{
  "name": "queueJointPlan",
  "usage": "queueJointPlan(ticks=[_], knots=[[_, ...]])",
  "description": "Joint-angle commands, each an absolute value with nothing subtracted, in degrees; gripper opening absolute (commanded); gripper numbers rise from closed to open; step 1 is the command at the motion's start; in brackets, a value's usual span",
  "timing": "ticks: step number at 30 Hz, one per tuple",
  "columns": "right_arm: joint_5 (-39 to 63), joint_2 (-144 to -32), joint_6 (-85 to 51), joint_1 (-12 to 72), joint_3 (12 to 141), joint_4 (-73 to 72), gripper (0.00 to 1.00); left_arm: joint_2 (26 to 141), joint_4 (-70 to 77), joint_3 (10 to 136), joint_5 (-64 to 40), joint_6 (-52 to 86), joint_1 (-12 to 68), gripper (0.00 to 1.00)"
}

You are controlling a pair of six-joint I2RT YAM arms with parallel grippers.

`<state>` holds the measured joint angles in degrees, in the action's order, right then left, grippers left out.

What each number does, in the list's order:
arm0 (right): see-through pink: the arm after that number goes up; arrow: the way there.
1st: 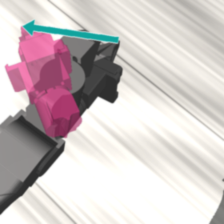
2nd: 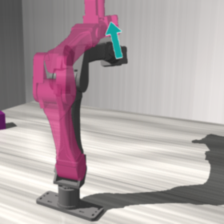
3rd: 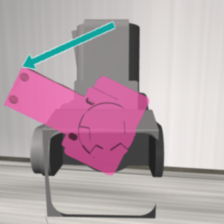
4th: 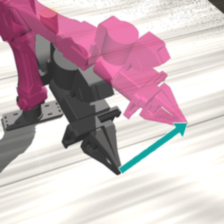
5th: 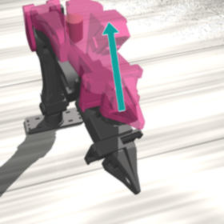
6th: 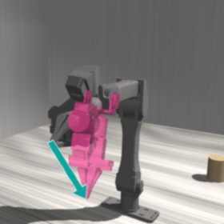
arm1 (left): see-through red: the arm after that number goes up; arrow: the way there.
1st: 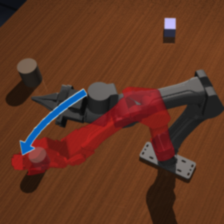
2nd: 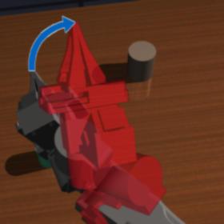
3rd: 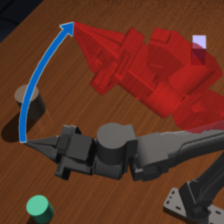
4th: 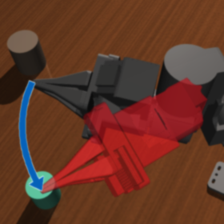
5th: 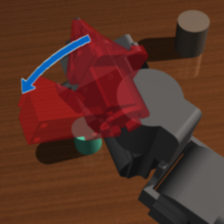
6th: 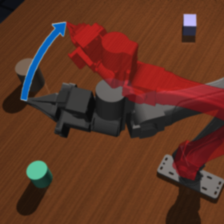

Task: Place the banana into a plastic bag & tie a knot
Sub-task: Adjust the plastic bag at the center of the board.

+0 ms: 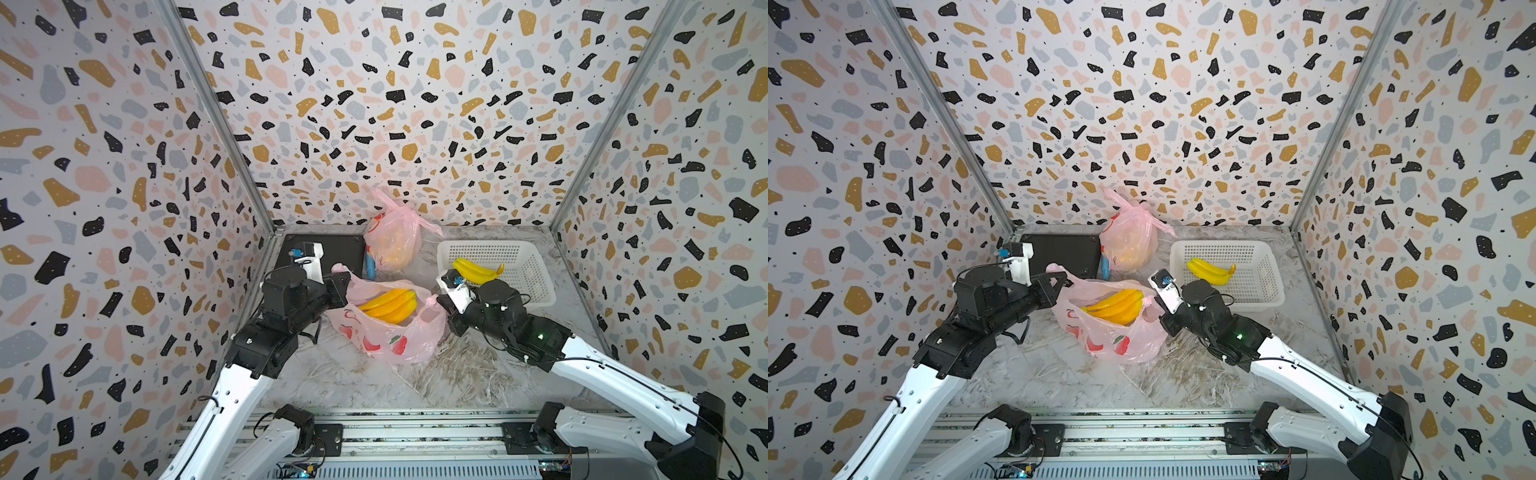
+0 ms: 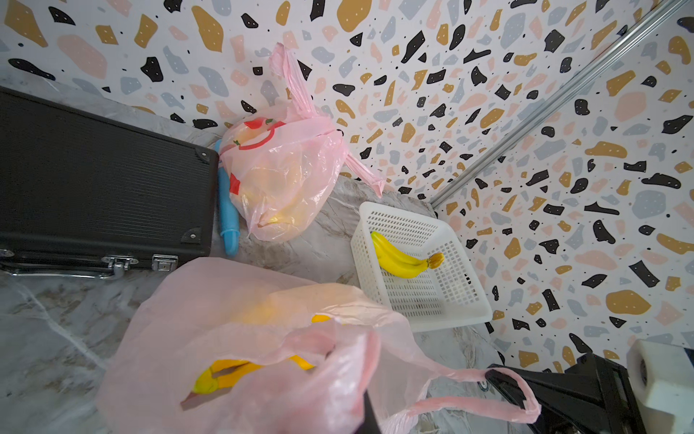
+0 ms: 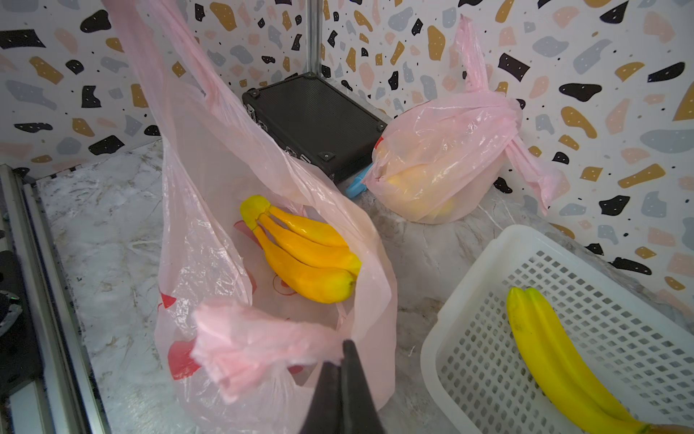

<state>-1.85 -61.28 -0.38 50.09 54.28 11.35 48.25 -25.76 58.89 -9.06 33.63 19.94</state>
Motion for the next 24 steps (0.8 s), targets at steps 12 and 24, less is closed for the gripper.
queueJointPlan(ticks=[12,24], knots=[[5.0,-56.6,-9.6,46.3,53.4,12.2,0.99,49.1,-19.7,51.9,-15.6,34.4,19.7,0.00],[-7.3,-63.6,-25.0,27.0,59.9,22.4,1.00,49.5,-22.4,55.1,-15.7,32.6,19.7,0.00]])
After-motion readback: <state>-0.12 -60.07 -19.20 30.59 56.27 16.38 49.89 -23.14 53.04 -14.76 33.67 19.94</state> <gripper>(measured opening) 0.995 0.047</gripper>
